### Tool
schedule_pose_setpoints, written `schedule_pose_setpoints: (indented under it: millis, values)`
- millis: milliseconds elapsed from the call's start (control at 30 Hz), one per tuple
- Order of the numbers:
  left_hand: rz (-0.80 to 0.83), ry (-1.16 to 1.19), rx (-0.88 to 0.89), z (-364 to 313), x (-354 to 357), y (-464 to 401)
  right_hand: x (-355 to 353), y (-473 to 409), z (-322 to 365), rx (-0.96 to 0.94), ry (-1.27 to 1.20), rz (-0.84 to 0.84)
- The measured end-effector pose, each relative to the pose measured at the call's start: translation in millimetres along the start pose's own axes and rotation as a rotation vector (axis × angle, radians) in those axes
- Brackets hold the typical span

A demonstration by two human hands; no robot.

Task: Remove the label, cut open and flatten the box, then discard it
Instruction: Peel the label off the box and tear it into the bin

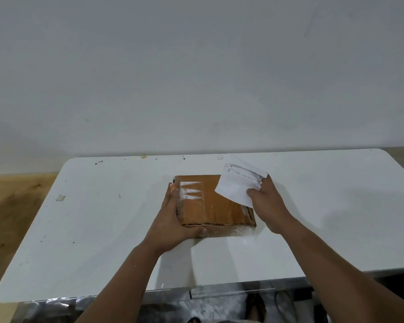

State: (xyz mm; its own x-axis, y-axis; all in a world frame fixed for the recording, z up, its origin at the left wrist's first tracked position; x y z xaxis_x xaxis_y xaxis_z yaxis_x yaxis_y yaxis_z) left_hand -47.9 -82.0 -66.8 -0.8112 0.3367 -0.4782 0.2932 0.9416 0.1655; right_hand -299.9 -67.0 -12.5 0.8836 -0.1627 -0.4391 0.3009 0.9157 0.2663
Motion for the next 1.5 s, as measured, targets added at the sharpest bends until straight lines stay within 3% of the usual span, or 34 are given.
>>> schedule_pose_setpoints:
  millis: [267, 400, 500, 733, 900, 1000, 1100, 1200, 1267, 1400, 1500]
  values:
    - [-0.020, -0.118, 0.072, -4.6, -7.7, -8.3, -10.2, 3.9, -8.7, 0.041, -0.045, -0.044]
    - [-0.203, -0.238, 0.092, -20.9, -19.6, -9.0, -21.5, 11.6, -5.4, -0.006, -0.027, -0.069]
    - [-0.300, -0.138, 0.192, -58.5, -16.9, -9.8, -27.2, 20.6, -4.5, -0.020, -0.092, -0.024]
    - [-0.063, 0.292, 0.063, -129.5, 47.4, -11.2, -41.4, 60.1, -22.8, 0.002, -0.319, 0.074]
    - [-0.034, 0.276, 0.084, -149.5, 100.9, 4.0, -82.9, 91.7, -61.6, 0.073, -0.331, 0.044]
    - [0.033, 0.182, 0.113, -164.1, 138.3, 18.5, -123.4, 116.5, -91.2, 0.104, -0.191, -0.089]
    - [0.121, 0.044, 0.169, -183.3, 179.5, 36.6, -165.4, 148.9, -104.0, -0.044, -0.054, -0.262]
    - [0.275, -0.035, 0.231, -198.6, 228.4, 57.5, -199.6, 174.8, -121.1, -0.142, 0.233, -0.322]
    - [0.372, -0.081, 0.271, -206.0, 258.7, 72.3, -217.6, 190.3, -138.7, -0.099, 0.336, -0.336]
    - [0.508, -0.143, 0.295, -217.2, 308.8, 100.0, -247.7, 227.8, -180.2, 0.071, 0.204, -0.400]
    - [0.544, -0.164, 0.310, -225.7, 337.8, 117.4, -264.0, 256.5, -213.2, 0.158, -0.072, -0.484]
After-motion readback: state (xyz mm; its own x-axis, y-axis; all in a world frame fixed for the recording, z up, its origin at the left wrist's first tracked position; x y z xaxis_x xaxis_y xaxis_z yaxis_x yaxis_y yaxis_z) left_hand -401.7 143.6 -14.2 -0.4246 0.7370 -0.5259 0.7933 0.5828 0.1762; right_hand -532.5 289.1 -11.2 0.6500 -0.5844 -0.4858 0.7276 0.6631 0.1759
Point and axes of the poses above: each hand's wrist, its own y-axis away from the middle knuckle, its own x-axis out of the palm, z = x × y, the point moved 4 cm from there along -y, towards the middle knuckle, and after that the axes turned 4 degrees about y, right-handed, at the moved point
